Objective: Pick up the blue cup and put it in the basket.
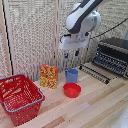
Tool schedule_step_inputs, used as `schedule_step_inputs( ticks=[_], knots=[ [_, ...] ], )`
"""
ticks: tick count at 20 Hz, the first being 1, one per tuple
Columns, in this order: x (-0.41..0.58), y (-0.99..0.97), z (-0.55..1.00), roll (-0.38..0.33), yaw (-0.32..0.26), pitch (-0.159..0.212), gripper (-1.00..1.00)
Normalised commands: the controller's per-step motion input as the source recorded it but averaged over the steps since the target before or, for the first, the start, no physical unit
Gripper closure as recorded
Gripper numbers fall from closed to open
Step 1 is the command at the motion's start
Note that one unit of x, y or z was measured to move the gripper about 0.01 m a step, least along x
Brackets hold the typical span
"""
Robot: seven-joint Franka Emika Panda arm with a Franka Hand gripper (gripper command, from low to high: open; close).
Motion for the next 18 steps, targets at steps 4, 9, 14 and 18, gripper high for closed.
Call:
schedule_step_inputs(
  ticks=[4,9,14,18],
  knots=[
    [0.053,-0.3,-0.48,0.006,0.014,0.101,-1.0],
    [0.099,-0.15,-0.47,0.0,0.003,0.076,-1.0],
    [0.313,-0.22,-0.36,0.0,0.061,0.0,-1.0],
    [0.222,-0.21,-0.2,0.0,0.067,0.006,1.0]
  ],
)
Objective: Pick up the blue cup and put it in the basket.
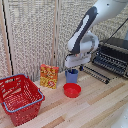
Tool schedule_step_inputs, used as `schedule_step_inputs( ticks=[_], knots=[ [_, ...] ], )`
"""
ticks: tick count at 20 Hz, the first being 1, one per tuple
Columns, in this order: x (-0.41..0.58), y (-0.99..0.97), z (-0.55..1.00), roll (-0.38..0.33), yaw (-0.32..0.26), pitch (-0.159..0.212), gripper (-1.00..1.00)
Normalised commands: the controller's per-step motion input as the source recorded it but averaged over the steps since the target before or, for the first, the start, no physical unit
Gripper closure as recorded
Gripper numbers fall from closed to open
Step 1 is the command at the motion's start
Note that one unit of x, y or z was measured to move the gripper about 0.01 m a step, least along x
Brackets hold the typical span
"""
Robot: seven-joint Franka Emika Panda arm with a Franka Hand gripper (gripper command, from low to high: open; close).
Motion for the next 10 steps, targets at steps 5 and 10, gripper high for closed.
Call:
schedule_step_inputs(
  ticks=[5,10],
  knots=[
    [0.051,-0.1,-0.08,0.005,0.003,0.003,1.0],
    [-0.006,-0.06,-0.02,0.002,-0.024,-0.003,1.0]
  ],
)
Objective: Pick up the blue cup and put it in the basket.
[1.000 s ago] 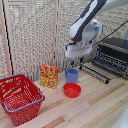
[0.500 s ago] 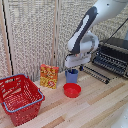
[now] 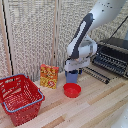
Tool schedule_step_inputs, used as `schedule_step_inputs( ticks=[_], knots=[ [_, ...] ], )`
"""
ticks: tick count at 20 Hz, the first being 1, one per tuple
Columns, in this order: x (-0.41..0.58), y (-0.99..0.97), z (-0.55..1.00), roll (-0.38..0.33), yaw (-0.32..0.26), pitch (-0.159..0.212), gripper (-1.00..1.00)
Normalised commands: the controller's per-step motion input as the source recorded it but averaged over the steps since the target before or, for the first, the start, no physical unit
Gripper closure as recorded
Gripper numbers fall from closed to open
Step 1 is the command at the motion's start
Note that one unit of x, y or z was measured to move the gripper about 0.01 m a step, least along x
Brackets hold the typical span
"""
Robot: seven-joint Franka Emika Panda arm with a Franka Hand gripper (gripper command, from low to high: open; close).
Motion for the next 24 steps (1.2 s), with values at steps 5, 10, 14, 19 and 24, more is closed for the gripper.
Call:
schedule_step_inputs(
  ticks=[5,10,14,19,24],
  knots=[
    [-0.001,-0.01,0.0,0.005,-0.062,-0.044,1.0],
    [0.0,-0.1,0.17,0.074,-0.096,-0.006,1.0],
    [0.011,-0.15,0.35,0.08,-0.102,0.0,1.0],
    [0.146,-0.23,0.71,0.065,-0.104,0.014,1.0],
    [0.353,-0.29,0.94,0.051,-0.087,0.045,1.0]
  ],
)
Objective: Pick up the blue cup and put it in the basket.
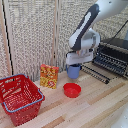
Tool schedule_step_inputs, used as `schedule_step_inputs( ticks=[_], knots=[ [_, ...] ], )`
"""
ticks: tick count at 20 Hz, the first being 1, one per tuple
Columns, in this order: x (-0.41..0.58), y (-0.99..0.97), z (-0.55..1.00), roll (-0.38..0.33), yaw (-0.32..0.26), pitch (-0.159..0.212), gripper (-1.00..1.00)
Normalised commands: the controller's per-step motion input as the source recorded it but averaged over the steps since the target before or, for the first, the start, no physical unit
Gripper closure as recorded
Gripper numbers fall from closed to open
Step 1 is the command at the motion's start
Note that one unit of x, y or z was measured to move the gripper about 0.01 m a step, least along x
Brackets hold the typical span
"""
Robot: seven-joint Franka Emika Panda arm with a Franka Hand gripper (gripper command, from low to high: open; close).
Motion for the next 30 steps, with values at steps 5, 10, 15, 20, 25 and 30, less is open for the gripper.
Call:
schedule_step_inputs(
  ticks=[5,10,15,20,25,30],
  knots=[
    [0.358,-0.14,0.87,0.063,-0.063,0.092,1.0],
    [0.296,-0.01,0.71,0.109,-0.049,0.136,1.0],
    [0.161,0.39,0.68,0.108,-0.047,0.095,1.0],
    [0.0,0.68,0.63,0.123,-0.017,0.028,1.0],
    [0.0,0.86,0.42,0.034,-0.002,0.001,1.0],
    [-0.01,0.96,0.19,-0.007,0.0,-0.016,1.0]
  ],
)
